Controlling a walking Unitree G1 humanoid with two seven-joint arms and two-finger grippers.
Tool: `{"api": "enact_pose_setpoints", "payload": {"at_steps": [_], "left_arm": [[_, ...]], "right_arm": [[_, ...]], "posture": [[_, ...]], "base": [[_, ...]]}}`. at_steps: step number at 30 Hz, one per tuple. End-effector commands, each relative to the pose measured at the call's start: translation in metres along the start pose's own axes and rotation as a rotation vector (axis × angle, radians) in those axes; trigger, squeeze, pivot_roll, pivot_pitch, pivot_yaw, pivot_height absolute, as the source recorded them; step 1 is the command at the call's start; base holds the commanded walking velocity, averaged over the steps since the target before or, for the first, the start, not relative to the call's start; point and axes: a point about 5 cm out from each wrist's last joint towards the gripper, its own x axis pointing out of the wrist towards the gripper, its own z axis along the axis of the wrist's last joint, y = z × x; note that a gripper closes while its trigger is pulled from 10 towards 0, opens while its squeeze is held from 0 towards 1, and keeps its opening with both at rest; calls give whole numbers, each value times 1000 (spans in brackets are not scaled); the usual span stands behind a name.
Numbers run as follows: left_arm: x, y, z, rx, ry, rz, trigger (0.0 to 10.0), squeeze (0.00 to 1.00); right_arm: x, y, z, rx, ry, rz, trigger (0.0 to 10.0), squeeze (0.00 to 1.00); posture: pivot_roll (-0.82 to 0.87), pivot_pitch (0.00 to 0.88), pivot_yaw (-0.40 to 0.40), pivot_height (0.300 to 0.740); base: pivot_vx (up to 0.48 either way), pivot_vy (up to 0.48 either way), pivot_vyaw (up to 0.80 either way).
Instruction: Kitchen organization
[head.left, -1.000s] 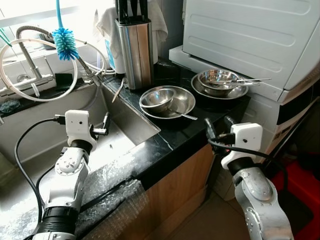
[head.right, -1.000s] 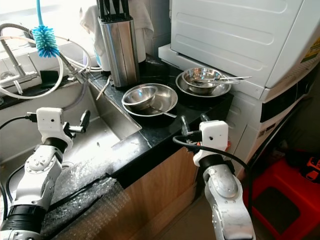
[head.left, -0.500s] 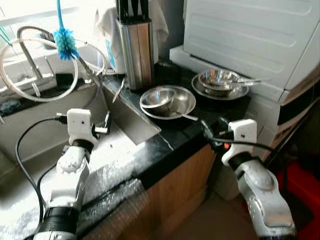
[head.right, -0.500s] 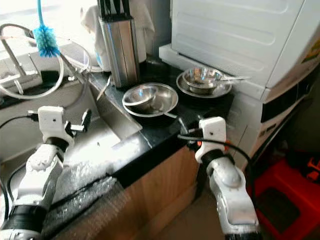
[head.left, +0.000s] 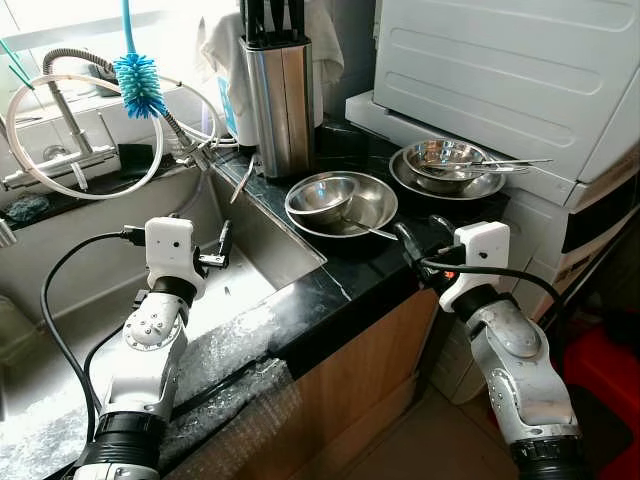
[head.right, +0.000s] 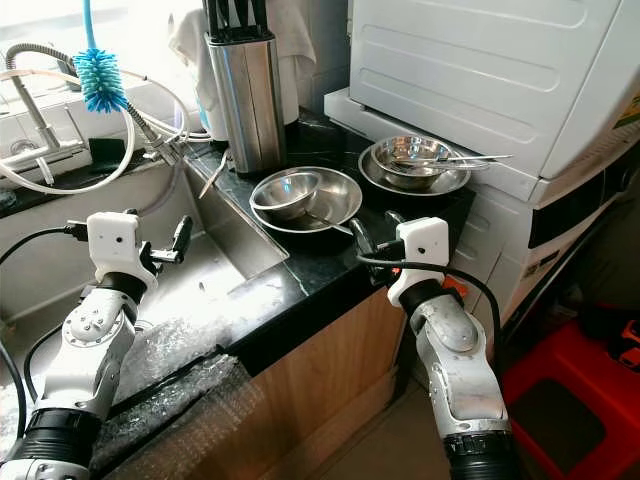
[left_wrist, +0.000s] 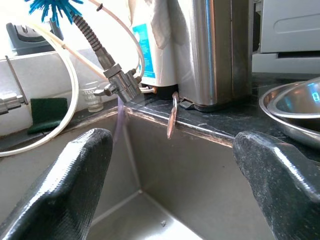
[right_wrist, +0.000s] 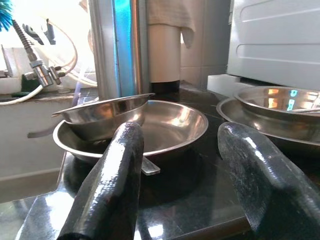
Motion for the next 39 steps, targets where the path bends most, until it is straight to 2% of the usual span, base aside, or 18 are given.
{"api": "enact_pose_setpoints", "payload": {"at_steps": [1, 5, 12, 29, 30, 31, 32, 33, 34, 36, 37, 39], "left_arm": [[3, -2, 8, 12, -29, 0, 10000, 0], [4, -3, 8, 12, -29, -1, 10000, 0], [4, -5, 8, 8, -31, -1, 10000, 0], [6, -6, 7, 4, -27, 0, 10000, 0], [6, -7, 8, 4, -28, 0, 10000, 0], [6, -7, 8, 4, -28, 0, 10000, 0], [6, -6, 8, 3, -27, 1, 10000, 0], [6, -6, 8, 3, -27, 2, 10000, 0], [6, -6, 7, 3, -26, 3, 10000, 0], [6, -6, 7, 3, -24, 1, 10000, 0], [6, -7, 7, 3, -23, 0, 10000, 0], [6, -7, 7, 3, -22, -1, 10000, 0]], "right_arm": [[13, 5, 4, 27, -25, 66, 10000, 0], [14, 3, -2, 35, -1, 79, 10000, 0], [14, 6, -13, 68, 37, 185, 10000, 0], [15, -5, -23, 40, 55, 126, 10000, 0], [15, -5, -23, 39, 56, 125, 6118, 0], [15, -5, -24, 39, 57, 125, 6118, 0], [14, -5, -25, 38, 58, 125, 2235, 0], [14, -5, -25, 39, 58, 125, 863, 0], [13, -5, -25, 40, 55, 125, 1373, 0], [13, -5, -26, 39, 57, 125, 4039, 0], [13, -5, -27, 35, 60, 122, 9020, 0], [13, -5, -27, 30, 63, 119, 9020, 0]], "posture": [[-190, 0, 27, 740], [-190, 0, 25, 740], [-186, 0, 25, 740], [-184, 0, 24, 740], [-184, 0, 24, 740], [-184, 0, 24, 740], [-184, 0, 24, 740], [-184, 0, 24, 740], [-184, 0, 24, 740], [-185, 0, 24, 740], [-184, 0, 23, 740], [-183, 0, 23, 740]], "base": [[0, 0, 0], [0, 0, 0], [0, 0, 0], [0, 0, 0], [0, 0, 0], [0, 0, 0], [0, 0, 0], [0, 0, 0], [0, 0, 0], [0, 0, 0], [0, 0, 0], [0, 0, 0]]}}
